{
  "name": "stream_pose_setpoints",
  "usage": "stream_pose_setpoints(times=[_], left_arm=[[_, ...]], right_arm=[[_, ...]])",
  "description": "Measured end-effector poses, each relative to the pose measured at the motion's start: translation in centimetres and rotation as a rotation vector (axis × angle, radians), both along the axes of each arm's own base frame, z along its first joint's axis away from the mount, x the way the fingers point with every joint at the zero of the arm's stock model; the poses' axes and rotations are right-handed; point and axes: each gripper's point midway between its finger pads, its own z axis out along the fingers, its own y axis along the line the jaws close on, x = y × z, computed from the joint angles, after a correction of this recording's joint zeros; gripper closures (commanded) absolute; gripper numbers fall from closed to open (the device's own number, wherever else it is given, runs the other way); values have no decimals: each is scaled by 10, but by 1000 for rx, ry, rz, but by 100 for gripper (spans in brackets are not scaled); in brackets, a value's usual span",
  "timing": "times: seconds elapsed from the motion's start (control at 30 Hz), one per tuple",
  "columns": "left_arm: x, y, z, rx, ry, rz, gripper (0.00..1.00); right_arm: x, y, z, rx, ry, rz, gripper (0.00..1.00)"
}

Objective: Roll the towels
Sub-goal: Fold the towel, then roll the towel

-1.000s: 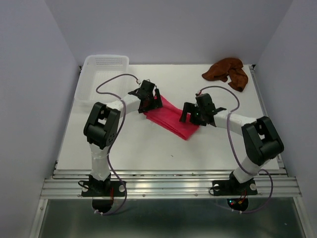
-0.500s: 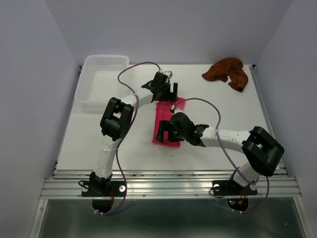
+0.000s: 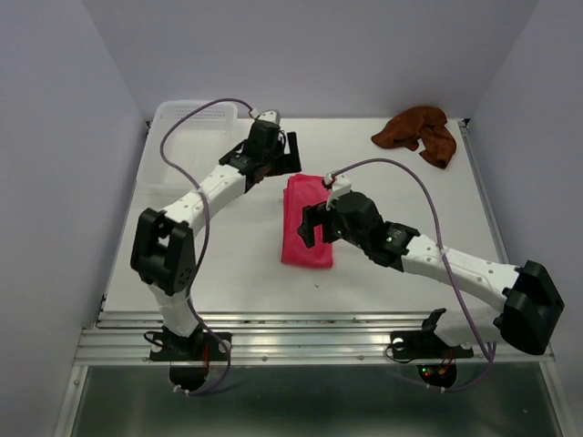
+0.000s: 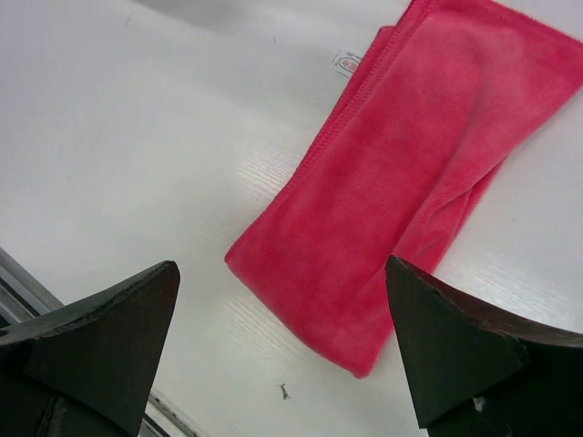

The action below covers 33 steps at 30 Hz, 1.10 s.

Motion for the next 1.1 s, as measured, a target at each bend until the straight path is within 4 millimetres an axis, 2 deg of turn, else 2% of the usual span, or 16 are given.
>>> stream_pose_setpoints(times=[0.1, 0.17, 0.23, 0.27, 0.4, 0.47, 0.53, 0.67, 0.83, 0.87, 0.9, 0.97, 1.0, 1.07, 1.1], left_arm=[[-37, 24, 33, -56, -29, 54, 1], [-63, 33, 29, -98, -18, 67, 1], [-97, 42, 4, -123, 45, 71, 1], [-122, 47, -22, -123, 117, 68, 1], [-205, 49, -101, -122, 366, 25, 1], [-234, 48, -121, -132, 453, 10, 1], [-243, 46, -127, -154, 487, 9, 1], [-231, 30, -114, -246, 451, 5, 1], [-224, 22, -119, -271, 457, 14, 4], [-224, 22, -120, -274, 458, 16, 8], [-223, 21, -121, -276, 460, 18, 24], [-220, 19, -123, -279, 466, 27, 44], [-218, 18, -125, -277, 472, 34, 65], [-215, 16, -129, -269, 484, 41, 86], [-213, 15, -131, -270, 494, 54, 100]], right_arm=[[-7, -7, 4, -80, -73, 101, 0], [-16, -12, 1, -177, -136, 230, 0], [-22, -15, -6, -262, -178, 336, 0], [-24, -16, -9, -289, -189, 369, 0], [-29, -22, -37, -431, -185, 488, 0], [-32, -23, -52, -484, -163, 534, 0], [-34, -26, -70, -534, -130, 572, 0], [-39, -25, -97, -594, -74, 631, 0], [-47, -15, -114, -635, -57, 693, 1], [-49, -12, -117, -644, -61, 706, 2], [-50, -11, -118, -649, -62, 712, 3], [-55, -7, -123, -660, -63, 733, 8], [-56, -5, -125, -672, -67, 736, 8], [-57, -3, -129, -682, -70, 738, 13], [-56, -2, -131, -688, -71, 733, 15]])
